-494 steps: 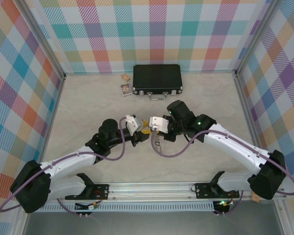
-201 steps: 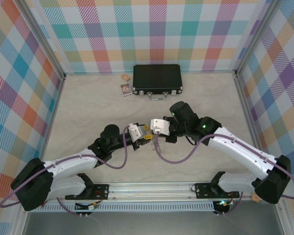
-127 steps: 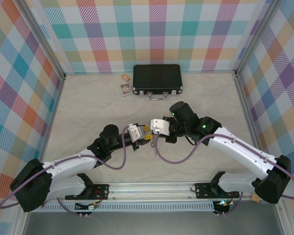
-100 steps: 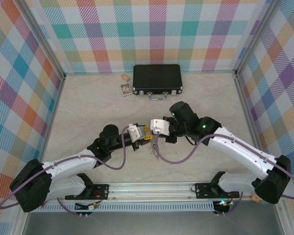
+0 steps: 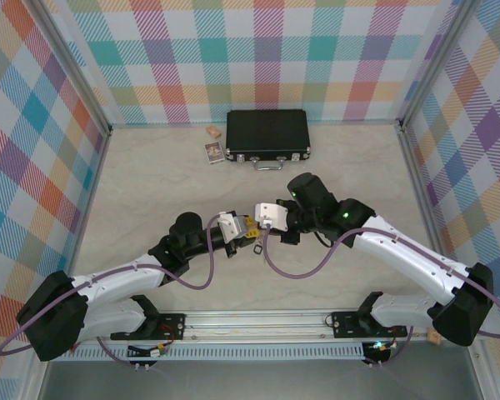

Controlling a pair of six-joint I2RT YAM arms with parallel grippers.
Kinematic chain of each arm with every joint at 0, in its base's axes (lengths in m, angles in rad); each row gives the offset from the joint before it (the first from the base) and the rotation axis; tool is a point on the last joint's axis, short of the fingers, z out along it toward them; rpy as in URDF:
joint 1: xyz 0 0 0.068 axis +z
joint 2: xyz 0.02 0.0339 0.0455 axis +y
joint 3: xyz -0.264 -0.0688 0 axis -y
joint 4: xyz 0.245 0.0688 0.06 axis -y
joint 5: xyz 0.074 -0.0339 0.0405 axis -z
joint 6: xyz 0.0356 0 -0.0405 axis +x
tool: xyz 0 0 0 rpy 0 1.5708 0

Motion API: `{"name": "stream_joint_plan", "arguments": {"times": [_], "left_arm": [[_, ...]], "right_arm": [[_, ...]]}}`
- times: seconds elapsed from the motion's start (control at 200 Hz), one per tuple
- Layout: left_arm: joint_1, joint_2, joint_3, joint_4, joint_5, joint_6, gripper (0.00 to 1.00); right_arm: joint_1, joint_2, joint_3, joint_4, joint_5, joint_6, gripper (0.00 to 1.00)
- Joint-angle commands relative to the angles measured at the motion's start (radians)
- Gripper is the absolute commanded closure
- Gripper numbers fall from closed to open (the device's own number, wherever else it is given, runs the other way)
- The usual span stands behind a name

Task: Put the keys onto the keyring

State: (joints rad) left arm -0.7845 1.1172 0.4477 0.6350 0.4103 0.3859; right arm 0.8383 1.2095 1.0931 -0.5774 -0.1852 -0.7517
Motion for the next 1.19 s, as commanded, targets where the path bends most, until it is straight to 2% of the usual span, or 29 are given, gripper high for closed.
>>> {"name": "stream_joint_plan", "arguments": {"times": [0.0,0.205,0.295,0.41,0.455,0.54,0.59,0.71,0.875,1.01,1.095,1.19], "left_arm": [[-0.01,-0.008,0.023,0.034,0.02,-0.002,0.8],[-0.009,-0.008,0.022,0.035,0.019,-0.004,0.88],[-0.009,-0.004,0.022,0.036,0.019,-0.002,1.0],[-0.01,-0.003,0.015,0.053,0.012,-0.004,1.0],[-0.01,-0.004,0.006,0.076,0.001,-0.015,1.0],[-0.009,-0.011,-0.012,0.125,-0.014,-0.032,1.0],[-0.01,-0.014,-0.021,0.148,-0.023,-0.046,1.0],[-0.01,-0.008,-0.041,0.217,-0.033,-0.079,1.0],[-0.01,0.012,-0.073,0.342,-0.054,-0.137,1.0],[-0.01,0.019,-0.075,0.369,-0.045,-0.161,1.0],[-0.009,0.02,-0.076,0.374,-0.04,-0.165,1.0],[-0.01,0.018,-0.076,0.376,-0.035,-0.169,1.0]], "right_arm": [[0.005,0.009,-0.007,0.016,-0.055,0.013,1.0],[0.006,0.015,-0.01,0.019,-0.058,0.017,1.0],[0.005,0.013,-0.012,0.022,-0.057,0.018,1.0],[0.006,0.007,-0.016,0.026,-0.043,0.025,1.0],[0.007,0.0,-0.02,0.036,-0.024,0.041,0.88],[0.006,-0.008,-0.017,0.033,0.054,0.086,0.86],[0.005,-0.018,-0.017,0.03,0.085,0.107,0.77],[0.007,-0.076,-0.062,0.066,0.113,0.13,0.72],[0.006,-0.154,-0.142,0.144,0.109,0.159,0.69],[0.006,-0.182,-0.166,0.192,0.081,0.203,0.66],[0.006,-0.178,-0.164,0.209,0.064,0.217,0.68],[0.006,-0.169,-0.158,0.223,0.058,0.217,0.74]]}}
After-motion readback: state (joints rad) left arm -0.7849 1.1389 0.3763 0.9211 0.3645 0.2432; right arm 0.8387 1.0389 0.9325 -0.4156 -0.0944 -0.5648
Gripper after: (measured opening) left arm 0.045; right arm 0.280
